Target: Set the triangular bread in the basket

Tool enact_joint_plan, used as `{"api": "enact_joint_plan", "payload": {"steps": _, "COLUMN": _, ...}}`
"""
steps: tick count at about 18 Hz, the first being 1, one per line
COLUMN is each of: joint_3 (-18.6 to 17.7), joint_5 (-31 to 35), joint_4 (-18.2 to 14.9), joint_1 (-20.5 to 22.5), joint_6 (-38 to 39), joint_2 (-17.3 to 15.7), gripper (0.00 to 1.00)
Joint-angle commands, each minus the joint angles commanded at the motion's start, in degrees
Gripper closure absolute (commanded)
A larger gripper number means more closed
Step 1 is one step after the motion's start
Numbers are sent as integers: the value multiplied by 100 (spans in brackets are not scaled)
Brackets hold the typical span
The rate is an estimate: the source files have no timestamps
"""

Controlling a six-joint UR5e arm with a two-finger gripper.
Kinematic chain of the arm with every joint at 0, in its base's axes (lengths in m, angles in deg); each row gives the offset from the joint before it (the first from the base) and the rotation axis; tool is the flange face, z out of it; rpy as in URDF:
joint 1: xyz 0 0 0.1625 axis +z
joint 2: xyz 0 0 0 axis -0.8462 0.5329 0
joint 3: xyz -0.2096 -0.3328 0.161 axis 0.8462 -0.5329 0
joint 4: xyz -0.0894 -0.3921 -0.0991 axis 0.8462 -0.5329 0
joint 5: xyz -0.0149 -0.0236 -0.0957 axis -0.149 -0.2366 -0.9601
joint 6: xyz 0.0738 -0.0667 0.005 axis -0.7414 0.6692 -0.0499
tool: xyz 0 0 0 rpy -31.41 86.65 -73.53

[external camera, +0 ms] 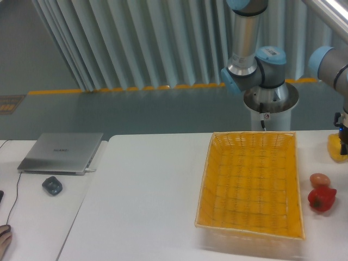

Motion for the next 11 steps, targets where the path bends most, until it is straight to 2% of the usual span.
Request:
{"api": "enact_joint_plan", "payload": {"steps": 7, "joint_3": 18, "joint_5": 44, "joint_4": 0, "joint_1": -44, "joint_6": -9, "joint_2": -53, "gripper": 0}}
{"api": "enact_joint_plan", "payload": {"steps": 11, "joint_3": -53, "joint_5": 0, "joint_4": 44, "joint_1": 70, "joint_6": -70, "joint_2": -61, "gripper": 0}}
